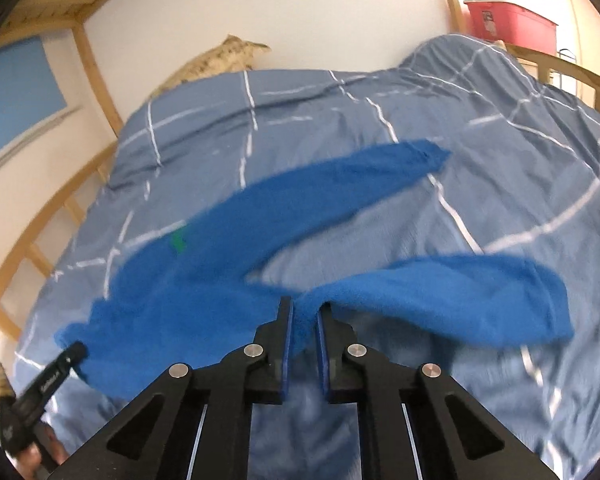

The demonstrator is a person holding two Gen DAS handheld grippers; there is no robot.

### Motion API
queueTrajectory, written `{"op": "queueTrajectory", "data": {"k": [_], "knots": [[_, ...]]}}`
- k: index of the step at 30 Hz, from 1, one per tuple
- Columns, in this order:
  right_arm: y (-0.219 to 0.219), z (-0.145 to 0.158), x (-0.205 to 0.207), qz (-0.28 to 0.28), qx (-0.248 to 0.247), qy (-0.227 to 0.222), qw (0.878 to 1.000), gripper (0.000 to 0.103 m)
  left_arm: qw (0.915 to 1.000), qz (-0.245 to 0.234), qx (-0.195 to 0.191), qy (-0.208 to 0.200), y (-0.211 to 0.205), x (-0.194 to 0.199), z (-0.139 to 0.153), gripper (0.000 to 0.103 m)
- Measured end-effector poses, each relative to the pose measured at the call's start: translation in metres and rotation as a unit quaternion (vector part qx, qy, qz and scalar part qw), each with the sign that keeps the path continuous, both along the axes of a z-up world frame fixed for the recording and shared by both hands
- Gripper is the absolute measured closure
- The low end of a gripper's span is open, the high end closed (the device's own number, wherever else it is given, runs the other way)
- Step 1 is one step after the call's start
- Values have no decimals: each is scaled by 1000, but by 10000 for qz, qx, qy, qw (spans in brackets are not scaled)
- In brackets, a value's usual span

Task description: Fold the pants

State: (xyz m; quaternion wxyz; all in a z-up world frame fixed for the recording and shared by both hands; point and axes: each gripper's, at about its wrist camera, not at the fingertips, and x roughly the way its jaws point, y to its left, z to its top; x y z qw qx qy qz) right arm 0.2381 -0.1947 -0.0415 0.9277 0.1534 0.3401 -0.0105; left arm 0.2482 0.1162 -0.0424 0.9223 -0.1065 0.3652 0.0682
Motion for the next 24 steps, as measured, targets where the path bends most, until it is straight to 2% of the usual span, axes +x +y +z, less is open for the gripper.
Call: {"op": "queueTrajectory", "data": {"k": [6,11,16,24], "knots": [[-6,31,58,39,9,-365,9993,92,9998,-98,-68,-162,-3,47,31,90],[-6,45,117,103,-59,-493,9987,92,9997,-249,65,28,-2,104,36,90],[5,38,184,183,-232,-147,9995,92,9984,-309,192,433,4,160,21,90],[20,10,264,251,-533,498,9970,93,9966,-286,63,772,20,214,0,90]]}}
